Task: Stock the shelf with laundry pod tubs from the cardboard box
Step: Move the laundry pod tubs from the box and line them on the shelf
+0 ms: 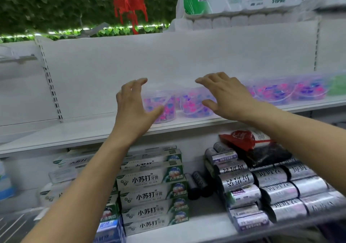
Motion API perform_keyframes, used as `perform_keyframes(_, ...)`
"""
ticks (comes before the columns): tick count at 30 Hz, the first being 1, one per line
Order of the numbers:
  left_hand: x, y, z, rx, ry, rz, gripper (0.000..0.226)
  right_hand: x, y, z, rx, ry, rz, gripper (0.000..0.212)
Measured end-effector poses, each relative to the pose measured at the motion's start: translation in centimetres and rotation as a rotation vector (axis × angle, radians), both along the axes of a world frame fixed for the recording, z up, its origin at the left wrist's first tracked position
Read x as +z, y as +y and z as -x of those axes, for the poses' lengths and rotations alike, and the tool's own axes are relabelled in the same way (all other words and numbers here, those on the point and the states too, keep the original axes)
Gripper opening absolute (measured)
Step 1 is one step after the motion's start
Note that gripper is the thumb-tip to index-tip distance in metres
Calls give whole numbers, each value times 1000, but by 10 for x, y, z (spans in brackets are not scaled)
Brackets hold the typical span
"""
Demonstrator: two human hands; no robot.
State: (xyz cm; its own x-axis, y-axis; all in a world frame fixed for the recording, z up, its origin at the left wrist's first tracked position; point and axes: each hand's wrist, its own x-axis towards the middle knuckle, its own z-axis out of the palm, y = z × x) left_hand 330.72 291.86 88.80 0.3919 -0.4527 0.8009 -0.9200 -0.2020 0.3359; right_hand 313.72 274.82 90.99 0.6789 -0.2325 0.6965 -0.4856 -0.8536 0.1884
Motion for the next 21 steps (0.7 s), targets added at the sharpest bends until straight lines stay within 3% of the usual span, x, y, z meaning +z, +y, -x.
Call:
perform_keyframes(6, -25, -6, 84, -103, -161, 126, 53, -33, 0, 83, 33, -108, 60, 33)
perform_keyframes(10, -45, -45, 145, -185, -155, 45, 50, -54, -16, 173, -73, -25, -15, 39)
perform_keyframes(13, -62, -85, 200, -272, -115, -37, 46, -65, -34, 245, -155, -54, -60, 34)
perform_keyframes(21, -110, -203, 352, -518, -23, -219, 43, -100, -91, 428, -433, -35, -265, 47)
